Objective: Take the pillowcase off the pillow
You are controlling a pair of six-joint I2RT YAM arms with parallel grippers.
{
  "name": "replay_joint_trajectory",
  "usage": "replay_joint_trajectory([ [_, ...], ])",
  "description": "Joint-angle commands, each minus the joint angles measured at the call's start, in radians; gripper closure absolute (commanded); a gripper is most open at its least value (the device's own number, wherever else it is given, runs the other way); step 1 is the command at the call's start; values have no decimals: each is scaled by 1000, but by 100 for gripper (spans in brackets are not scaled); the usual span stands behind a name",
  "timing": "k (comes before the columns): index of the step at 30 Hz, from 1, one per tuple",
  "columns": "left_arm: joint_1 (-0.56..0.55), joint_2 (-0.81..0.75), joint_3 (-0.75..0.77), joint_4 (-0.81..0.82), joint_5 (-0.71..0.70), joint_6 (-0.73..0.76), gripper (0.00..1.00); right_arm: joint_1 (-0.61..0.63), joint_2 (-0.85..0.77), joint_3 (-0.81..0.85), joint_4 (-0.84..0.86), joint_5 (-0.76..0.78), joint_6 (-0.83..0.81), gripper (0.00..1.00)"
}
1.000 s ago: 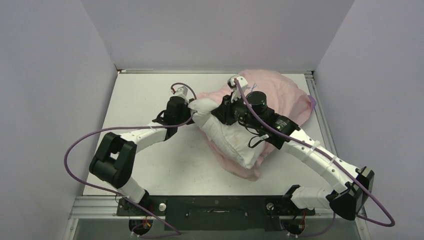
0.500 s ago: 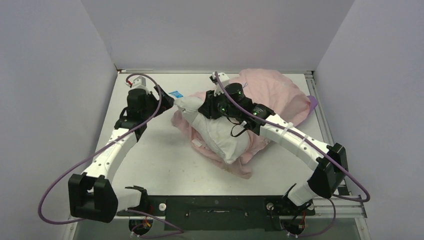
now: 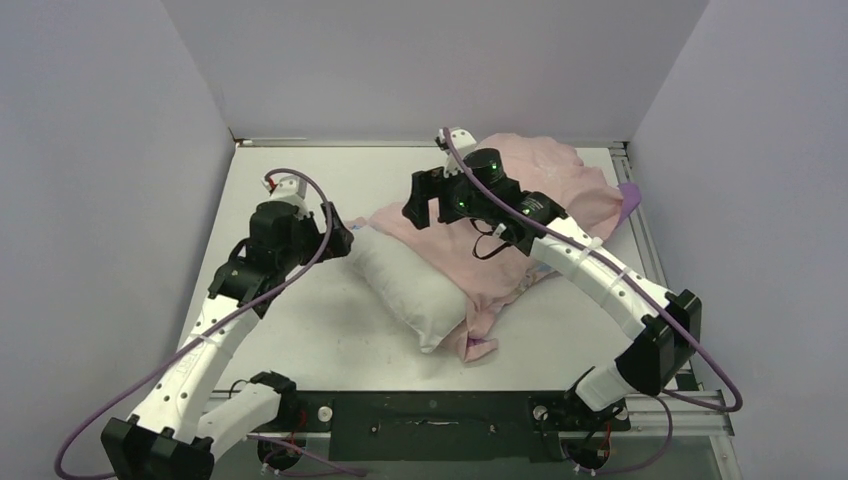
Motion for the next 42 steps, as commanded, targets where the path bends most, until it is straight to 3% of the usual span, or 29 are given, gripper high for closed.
replay_joint_trajectory([
  [1, -145, -58, 21, -14, -69, 49, 7, -68, -148, -77, -106, 111, -24, 3],
  [4, -247, -68, -20, 38, -70, 41, 7, -105, -211, -148, -171, 154, -21, 0],
  [7, -364, -58, -27, 61, -97, 38, 4, -115, -275, -202, -240, 198, -20, 8],
  [11, -527, -21, -8, 76, -188, 46, 3, -121, -352, -280, -305, 267, 10, 10],
  [18, -714, 110, 64, 74, -310, 96, 2, -123, -443, -440, -282, 284, 58, 10],
  [25, -819, 248, 180, 33, -386, 154, 4, -124, -463, -541, -187, 179, 79, 10],
  [35, -826, 395, 187, -5, -379, 124, 1, -119, -440, -610, -80, -94, 34, 10],
  [39, -819, 429, 134, -6, -393, 99, 23, -115, -430, -623, -63, -146, 14, 10],
  [42, -799, 442, 116, 2, -380, 78, 49, -115, -419, -642, -49, -148, 10, 9],
])
